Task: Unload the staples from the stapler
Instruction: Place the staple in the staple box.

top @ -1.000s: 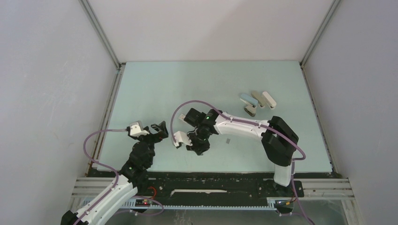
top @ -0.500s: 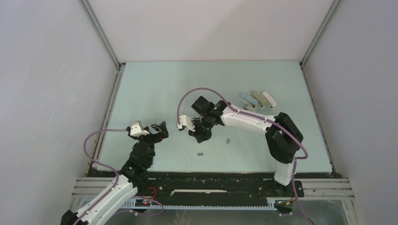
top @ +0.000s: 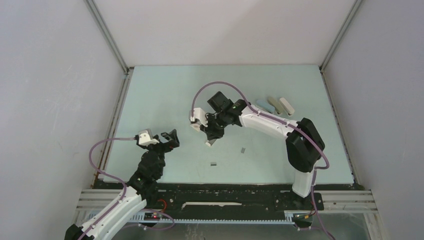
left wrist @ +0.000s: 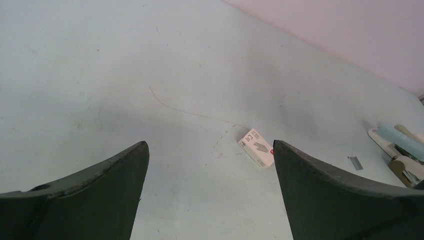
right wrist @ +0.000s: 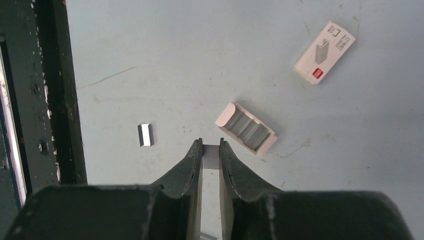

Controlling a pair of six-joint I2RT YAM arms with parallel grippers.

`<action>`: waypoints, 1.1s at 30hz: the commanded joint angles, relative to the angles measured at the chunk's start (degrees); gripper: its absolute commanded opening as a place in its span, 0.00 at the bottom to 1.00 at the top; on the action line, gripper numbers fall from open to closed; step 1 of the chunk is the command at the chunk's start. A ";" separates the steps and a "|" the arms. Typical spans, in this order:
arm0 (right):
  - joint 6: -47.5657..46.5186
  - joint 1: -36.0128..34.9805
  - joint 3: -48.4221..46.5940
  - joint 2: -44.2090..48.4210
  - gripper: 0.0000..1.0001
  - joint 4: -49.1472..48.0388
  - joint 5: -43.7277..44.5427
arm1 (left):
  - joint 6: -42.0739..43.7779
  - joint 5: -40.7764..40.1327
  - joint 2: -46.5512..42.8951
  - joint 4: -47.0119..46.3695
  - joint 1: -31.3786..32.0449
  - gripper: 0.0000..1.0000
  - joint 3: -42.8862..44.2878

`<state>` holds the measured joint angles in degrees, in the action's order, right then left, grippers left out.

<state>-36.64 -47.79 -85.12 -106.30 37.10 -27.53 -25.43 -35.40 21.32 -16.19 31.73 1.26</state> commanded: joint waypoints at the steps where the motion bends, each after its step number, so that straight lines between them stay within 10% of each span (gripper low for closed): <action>1: 3.63 0.15 -4.01 -1.28 0.18 -3.08 -0.27 | -0.01 -0.51 -0.41 -1.57 -0.35 1.00 -0.86; 33: 30.58 4.39 5.26 -4.65 0.16 -22.50 6.02 | -0.10 -0.55 0.09 -1.61 -0.39 1.00 -0.78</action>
<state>-9.37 -43.11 -80.38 -114.10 17.23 -22.11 -25.43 -35.40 21.32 -16.19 31.73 1.26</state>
